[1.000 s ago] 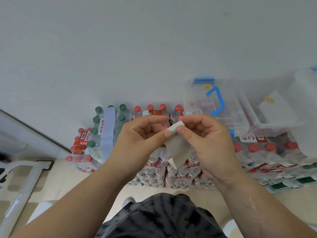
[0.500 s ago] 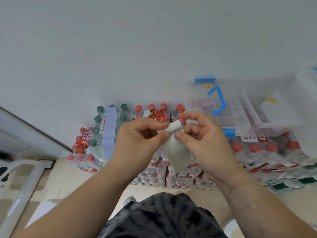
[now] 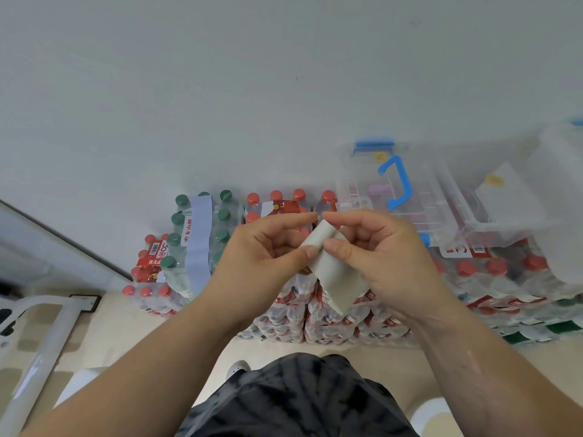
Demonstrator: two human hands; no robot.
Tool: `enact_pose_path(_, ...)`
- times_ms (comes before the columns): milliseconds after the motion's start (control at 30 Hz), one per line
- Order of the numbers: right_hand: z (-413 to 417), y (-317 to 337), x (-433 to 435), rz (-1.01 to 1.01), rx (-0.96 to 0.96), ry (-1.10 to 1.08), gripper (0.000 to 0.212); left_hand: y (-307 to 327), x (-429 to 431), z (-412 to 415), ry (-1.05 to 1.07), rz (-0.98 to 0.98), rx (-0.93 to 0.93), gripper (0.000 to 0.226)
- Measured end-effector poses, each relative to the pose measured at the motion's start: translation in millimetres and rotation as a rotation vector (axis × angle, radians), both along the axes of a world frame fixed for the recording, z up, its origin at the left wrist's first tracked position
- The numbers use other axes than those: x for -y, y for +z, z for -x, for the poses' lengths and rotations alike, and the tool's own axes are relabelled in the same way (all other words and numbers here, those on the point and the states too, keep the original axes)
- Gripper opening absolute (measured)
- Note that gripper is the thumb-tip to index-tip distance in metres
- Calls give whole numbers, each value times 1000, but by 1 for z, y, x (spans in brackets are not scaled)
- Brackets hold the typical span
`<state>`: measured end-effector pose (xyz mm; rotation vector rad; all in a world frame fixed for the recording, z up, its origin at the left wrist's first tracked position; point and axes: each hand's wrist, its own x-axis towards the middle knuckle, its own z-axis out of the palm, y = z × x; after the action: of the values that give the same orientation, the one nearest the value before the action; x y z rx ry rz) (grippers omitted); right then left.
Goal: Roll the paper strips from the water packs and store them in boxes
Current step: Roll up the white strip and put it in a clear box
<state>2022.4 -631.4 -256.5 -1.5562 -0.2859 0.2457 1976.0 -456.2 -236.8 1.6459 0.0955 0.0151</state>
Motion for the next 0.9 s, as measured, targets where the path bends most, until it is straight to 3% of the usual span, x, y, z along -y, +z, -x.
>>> enact_pose_path(300,-12,4,10,69,5,67,36,3,6,-1,-6,31,-44,30)
enact_pose_path(500,-7,1,6,100,-25,13,17,4,8,-3,60,88,-112,27)
enact_pose_path(900,-5,-4,0,119,-96,-61,38,26,0,-10,23,-175,-32,27)
